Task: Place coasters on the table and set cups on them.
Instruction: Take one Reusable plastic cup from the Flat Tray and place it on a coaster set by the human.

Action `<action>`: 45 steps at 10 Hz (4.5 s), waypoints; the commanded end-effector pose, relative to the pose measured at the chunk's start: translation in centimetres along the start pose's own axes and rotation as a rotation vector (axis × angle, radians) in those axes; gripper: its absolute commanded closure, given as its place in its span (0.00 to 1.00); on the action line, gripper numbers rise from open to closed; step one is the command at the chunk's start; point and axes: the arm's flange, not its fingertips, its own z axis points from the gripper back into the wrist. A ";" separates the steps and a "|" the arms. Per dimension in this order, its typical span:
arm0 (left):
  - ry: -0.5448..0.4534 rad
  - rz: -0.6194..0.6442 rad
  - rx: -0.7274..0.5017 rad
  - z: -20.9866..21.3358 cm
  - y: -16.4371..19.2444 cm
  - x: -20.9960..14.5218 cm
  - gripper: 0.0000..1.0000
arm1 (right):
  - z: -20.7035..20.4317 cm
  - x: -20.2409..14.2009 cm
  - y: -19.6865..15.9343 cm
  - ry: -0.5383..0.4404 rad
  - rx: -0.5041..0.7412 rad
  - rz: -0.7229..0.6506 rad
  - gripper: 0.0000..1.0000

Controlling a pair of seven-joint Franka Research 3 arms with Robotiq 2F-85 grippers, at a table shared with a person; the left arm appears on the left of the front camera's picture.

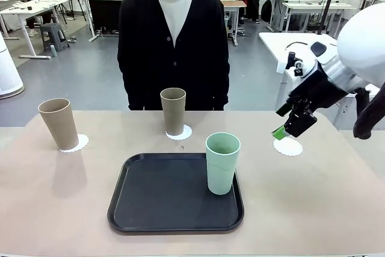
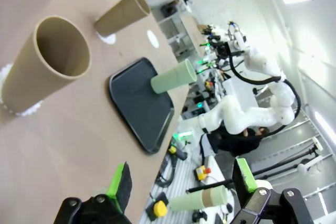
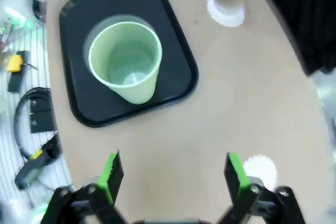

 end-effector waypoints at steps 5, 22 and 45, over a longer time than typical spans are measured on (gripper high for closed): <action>-0.006 0.001 0.002 0.1 -0.2 -0.1 0.00 | -10.0 -8.6 -3.0 -0.402 0.275 0.231 0.00; -0.006 0.001 0.002 0.1 -0.2 -0.1 0.00 | -16.9 -10.5 -3.2 -0.702 0.469 0.125 0.00; -0.006 0.001 0.002 0.1 -0.2 -0.1 0.00 | -23.1 -4.8 -1.8 -0.624 0.483 0.235 0.00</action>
